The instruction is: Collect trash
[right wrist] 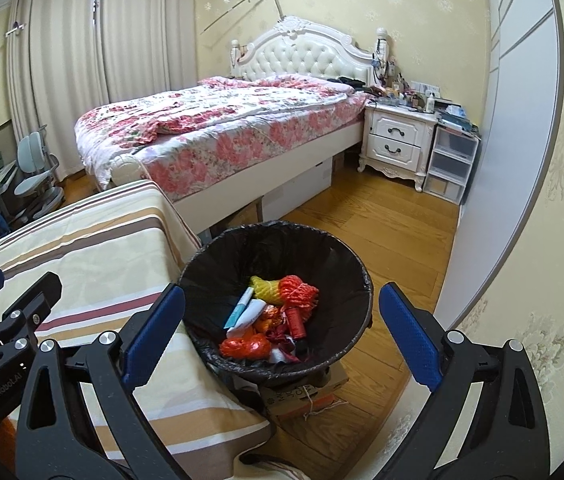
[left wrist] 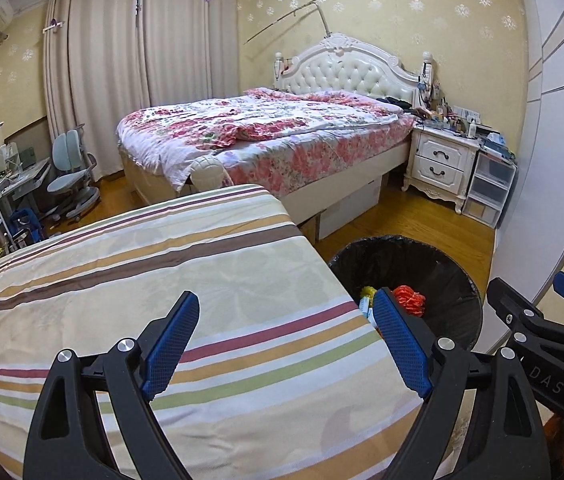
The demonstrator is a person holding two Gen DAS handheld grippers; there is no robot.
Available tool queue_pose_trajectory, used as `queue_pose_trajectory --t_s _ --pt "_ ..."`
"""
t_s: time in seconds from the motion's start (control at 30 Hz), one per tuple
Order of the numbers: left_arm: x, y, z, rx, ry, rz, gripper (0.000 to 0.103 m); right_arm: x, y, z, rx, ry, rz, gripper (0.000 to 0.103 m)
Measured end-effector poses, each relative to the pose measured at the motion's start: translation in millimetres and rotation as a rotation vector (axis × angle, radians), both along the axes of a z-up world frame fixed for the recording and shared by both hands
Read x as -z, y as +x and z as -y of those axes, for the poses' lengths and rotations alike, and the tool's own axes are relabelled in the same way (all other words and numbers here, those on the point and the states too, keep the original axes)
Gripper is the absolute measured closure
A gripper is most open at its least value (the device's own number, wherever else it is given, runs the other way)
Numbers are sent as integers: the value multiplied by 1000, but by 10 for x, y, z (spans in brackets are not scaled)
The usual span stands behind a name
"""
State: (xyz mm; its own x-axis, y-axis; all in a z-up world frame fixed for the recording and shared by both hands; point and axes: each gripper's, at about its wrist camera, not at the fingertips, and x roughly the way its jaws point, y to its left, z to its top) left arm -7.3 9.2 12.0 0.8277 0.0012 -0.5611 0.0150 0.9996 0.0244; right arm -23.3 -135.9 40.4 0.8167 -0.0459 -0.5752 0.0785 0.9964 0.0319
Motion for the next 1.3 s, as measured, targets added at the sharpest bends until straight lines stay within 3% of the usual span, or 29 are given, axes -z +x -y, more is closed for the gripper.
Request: queue_pose_trajectory --t_s 0.43,1.3 --pt "-72 -226 -81 -29 0 37 17 -145 -235 -83 -29 9 38 8" --pt "-77 -256 -74 -26 1 39 17 -154 -257 -71 -28 16 43 8"
